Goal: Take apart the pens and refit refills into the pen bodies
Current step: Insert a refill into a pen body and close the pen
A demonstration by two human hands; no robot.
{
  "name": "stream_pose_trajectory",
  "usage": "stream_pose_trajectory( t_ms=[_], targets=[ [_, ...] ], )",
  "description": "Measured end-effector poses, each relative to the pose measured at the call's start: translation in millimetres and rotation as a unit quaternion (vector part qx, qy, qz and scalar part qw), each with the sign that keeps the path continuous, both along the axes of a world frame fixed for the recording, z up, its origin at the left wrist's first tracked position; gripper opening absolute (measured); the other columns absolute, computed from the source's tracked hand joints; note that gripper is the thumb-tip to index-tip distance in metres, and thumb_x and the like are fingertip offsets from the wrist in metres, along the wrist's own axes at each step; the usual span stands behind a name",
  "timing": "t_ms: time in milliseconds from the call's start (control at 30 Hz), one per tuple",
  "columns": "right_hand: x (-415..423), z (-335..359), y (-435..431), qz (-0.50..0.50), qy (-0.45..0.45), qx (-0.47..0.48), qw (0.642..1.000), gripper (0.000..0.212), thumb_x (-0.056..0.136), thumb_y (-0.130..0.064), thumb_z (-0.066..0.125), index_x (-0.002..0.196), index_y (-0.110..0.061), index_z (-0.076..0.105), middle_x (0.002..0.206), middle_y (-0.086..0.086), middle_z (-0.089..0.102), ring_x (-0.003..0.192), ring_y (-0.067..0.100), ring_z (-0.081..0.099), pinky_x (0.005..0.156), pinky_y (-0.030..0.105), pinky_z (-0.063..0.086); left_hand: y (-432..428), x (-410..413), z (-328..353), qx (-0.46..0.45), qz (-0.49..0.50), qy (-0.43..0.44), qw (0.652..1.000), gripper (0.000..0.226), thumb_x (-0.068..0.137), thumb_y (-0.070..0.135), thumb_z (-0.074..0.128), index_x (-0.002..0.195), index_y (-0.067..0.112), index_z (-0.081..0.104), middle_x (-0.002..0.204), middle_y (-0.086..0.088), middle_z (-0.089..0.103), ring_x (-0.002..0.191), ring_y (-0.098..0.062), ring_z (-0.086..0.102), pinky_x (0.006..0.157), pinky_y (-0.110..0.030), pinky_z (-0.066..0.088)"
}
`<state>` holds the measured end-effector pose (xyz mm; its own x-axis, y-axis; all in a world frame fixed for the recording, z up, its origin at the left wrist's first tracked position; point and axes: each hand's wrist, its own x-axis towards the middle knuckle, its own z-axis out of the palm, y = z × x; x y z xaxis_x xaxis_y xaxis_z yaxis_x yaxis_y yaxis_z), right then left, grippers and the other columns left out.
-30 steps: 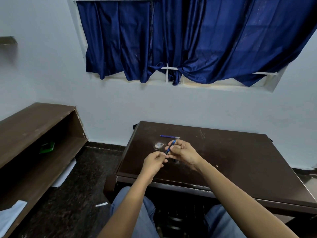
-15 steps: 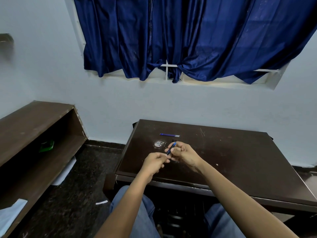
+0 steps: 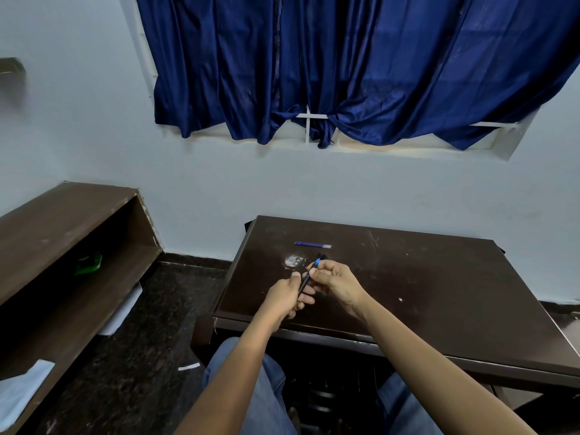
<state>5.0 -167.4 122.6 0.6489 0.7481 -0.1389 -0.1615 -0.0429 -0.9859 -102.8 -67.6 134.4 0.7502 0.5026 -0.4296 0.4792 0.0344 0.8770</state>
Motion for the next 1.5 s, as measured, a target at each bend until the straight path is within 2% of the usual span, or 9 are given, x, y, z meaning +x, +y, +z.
stream_pose_trajectory(
  t_ms=[233, 400, 567, 733, 900, 1067, 1233, 1400, 1500],
  targets=[
    [3.4, -2.0, -0.2, -0.011, 0.012, -0.012, 1.0, 0.005, 0.09, -0.014, 0.064, 0.086, -0.013, 0.068, 0.081, -0.001, 0.071, 0.075, 0.008, 0.064, 0.07, 0.022, 0.048, 6.9, 0.0, -13.1, 0.079, 0.005, -0.048, 0.996, 0.02, 0.087, 0.037, 0.065, 0.094, 0.018, 0.065, 0.077, 0.003, 0.063, 0.062, -0.007, 0.053, 0.055, -0.021, 0.04],
    [4.0, -3.5, 1.2, -0.013, 0.014, -0.015, 1.0, 0.005, 0.09, -0.014, 0.063, 0.088, -0.015, 0.068, 0.087, 0.001, 0.072, 0.078, 0.008, 0.066, 0.073, 0.023, 0.048, 3.0, 3.8, -2.1, -0.01, 0.009, -0.003, 1.0, 0.048, 0.101, 0.041, 0.033, 0.093, 0.012, 0.071, 0.086, -0.005, 0.075, 0.067, -0.009, 0.067, 0.057, -0.018, 0.049],
    [4.8, -5.1, 0.3, -0.02, 0.034, -0.014, 0.999, 0.007, 0.091, -0.015, 0.062, 0.093, -0.013, 0.068, 0.086, 0.001, 0.071, 0.08, 0.009, 0.066, 0.074, 0.023, 0.049, 8.1, 2.8, -10.8, 0.089, 0.016, -0.047, 0.995, 0.019, 0.087, 0.035, 0.065, 0.092, 0.017, 0.065, 0.082, 0.001, 0.068, 0.07, -0.007, 0.061, 0.058, -0.019, 0.046],
    [5.2, -3.4, -0.7, -0.015, 0.027, -0.013, 0.999, 0.006, 0.09, -0.014, 0.063, 0.091, -0.013, 0.069, 0.085, 0.001, 0.071, 0.078, 0.008, 0.065, 0.072, 0.022, 0.049, 1.9, 4.2, -1.6, 0.008, 0.013, -0.018, 1.0, 0.044, 0.1, 0.041, 0.037, 0.095, 0.013, 0.071, 0.085, -0.003, 0.074, 0.066, -0.008, 0.064, 0.052, -0.017, 0.045],
    [5.5, -4.7, -1.0, -0.017, 0.024, -0.016, 0.999, 0.006, 0.09, -0.016, 0.063, 0.091, -0.014, 0.068, 0.086, 0.0, 0.072, 0.077, 0.008, 0.065, 0.07, 0.022, 0.048, 3.6, 4.8, -11.4, 0.075, 0.027, -0.055, 0.995, 0.018, 0.088, 0.034, 0.064, 0.095, 0.018, 0.062, 0.089, -0.002, 0.069, 0.071, -0.009, 0.061, 0.06, -0.022, 0.046],
    [5.0, -3.1, -1.0, -0.011, 0.022, -0.012, 1.0, 0.007, 0.091, -0.012, 0.061, 0.092, -0.012, 0.068, 0.081, -0.001, 0.071, 0.073, 0.006, 0.065, 0.064, 0.018, 0.049, -0.5, 5.2, 2.2, 0.008, 0.009, -0.01, 1.0, 0.042, 0.101, 0.041, 0.036, 0.1, 0.014, 0.068, 0.086, 0.0, 0.072, 0.065, -0.005, 0.063, 0.052, -0.016, 0.044],
    [4.9, -5.5, 2.4, -0.003, 0.031, -0.011, 0.999, 0.008, 0.09, -0.015, 0.062, 0.095, -0.012, 0.068, 0.087, 0.001, 0.072, 0.081, 0.01, 0.066, 0.076, 0.025, 0.049, 3.1, 0.2, -5.2, 0.082, 0.019, -0.044, 0.995, 0.019, 0.09, 0.032, 0.062, 0.098, 0.016, 0.067, 0.086, 0.001, 0.07, 0.07, -0.006, 0.061, 0.058, -0.017, 0.044],
    [4.7, -3.6, 2.4, 0.003, 0.036, 0.004, 0.999, 0.007, 0.091, -0.01, 0.06, 0.092, -0.01, 0.067, 0.086, 0.004, 0.072, 0.076, 0.01, 0.067, 0.069, 0.021, 0.051, -2.0, 2.7, 2.5, -0.025, 0.029, -0.022, 0.999, 0.044, 0.1, 0.043, 0.035, 0.096, 0.017, 0.07, 0.084, -0.002, 0.075, 0.061, -0.004, 0.061, 0.051, -0.017, 0.042],
    [4.8, -5.1, 1.3, 0.005, 0.03, -0.005, 1.0, 0.008, 0.091, -0.013, 0.061, 0.092, -0.01, 0.068, 0.087, 0.005, 0.071, 0.075, 0.01, 0.066, 0.07, 0.022, 0.05, -2.9, 2.9, -0.7, 0.002, 0.023, -0.033, 0.999, 0.031, 0.098, 0.034, 0.047, 0.087, 0.016, 0.07, 0.081, 0.001, 0.073, 0.061, -0.004, 0.057, 0.05, -0.017, 0.039]
  ],
)
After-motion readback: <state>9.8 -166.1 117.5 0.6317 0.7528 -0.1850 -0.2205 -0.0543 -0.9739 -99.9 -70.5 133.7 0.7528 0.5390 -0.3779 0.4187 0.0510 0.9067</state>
